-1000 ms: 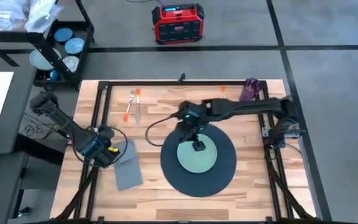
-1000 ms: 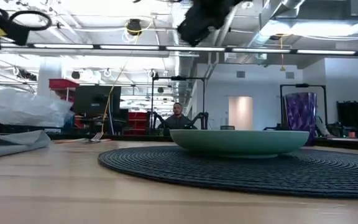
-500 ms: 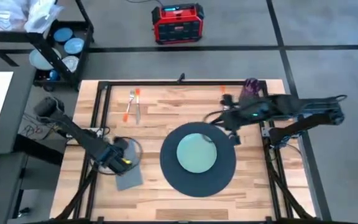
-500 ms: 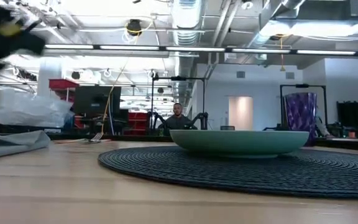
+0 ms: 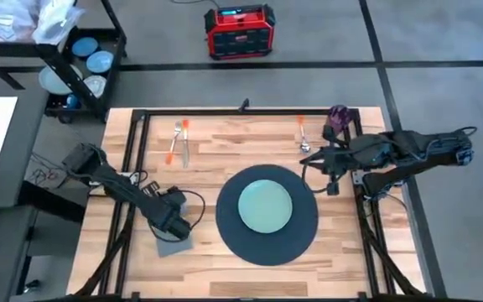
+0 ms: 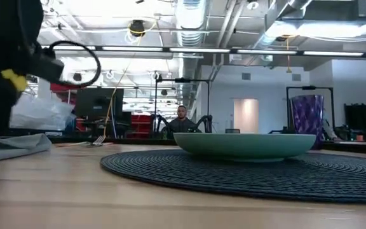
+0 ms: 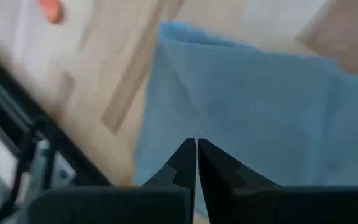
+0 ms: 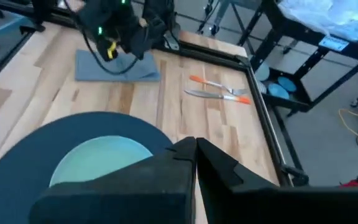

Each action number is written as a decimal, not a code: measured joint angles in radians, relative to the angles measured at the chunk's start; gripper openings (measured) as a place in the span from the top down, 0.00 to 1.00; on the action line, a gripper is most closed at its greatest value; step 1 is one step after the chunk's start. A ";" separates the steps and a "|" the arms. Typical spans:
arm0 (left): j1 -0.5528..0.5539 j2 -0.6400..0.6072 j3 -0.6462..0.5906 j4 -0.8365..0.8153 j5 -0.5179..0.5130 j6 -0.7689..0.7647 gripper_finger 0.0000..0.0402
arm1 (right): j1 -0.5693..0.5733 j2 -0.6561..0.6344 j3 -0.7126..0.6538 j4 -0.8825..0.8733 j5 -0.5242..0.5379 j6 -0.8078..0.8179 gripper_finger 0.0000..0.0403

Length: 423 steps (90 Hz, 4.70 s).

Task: Set table place
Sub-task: Fold the grey napkin

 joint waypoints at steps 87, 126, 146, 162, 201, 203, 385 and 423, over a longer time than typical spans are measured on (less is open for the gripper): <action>-0.097 -0.349 -0.013 -0.076 -0.012 -0.187 1.00 | 0.208 0.002 0.001 -0.050 0.161 0.065 1.00; -0.114 -0.347 -0.273 0.280 0.200 -0.223 1.00 | 0.296 0.002 0.001 -0.040 0.194 0.086 1.00; -0.092 -0.352 -0.384 0.522 0.227 -0.228 1.00 | 0.357 0.002 0.001 -0.036 0.276 0.085 1.00; -0.023 -0.350 -0.394 0.634 0.199 -0.154 1.00 | 0.383 0.002 0.001 -0.021 0.292 0.078 1.00; 0.170 -0.312 -0.396 0.779 0.170 0.081 1.00 | 0.385 0.003 0.001 -0.018 0.293 0.069 1.00; 0.177 -0.312 -0.396 0.789 0.168 0.088 1.00 | 0.385 0.003 0.001 -0.018 0.293 0.066 1.00; -0.103 0.006 -0.007 0.548 -0.122 -0.115 1.00 | -0.305 1.098 0.473 0.240 -1.030 -0.106 0.99; -0.086 0.007 -0.007 0.574 -0.089 -0.100 1.00 | -0.312 1.279 0.539 0.235 -0.873 -0.139 0.73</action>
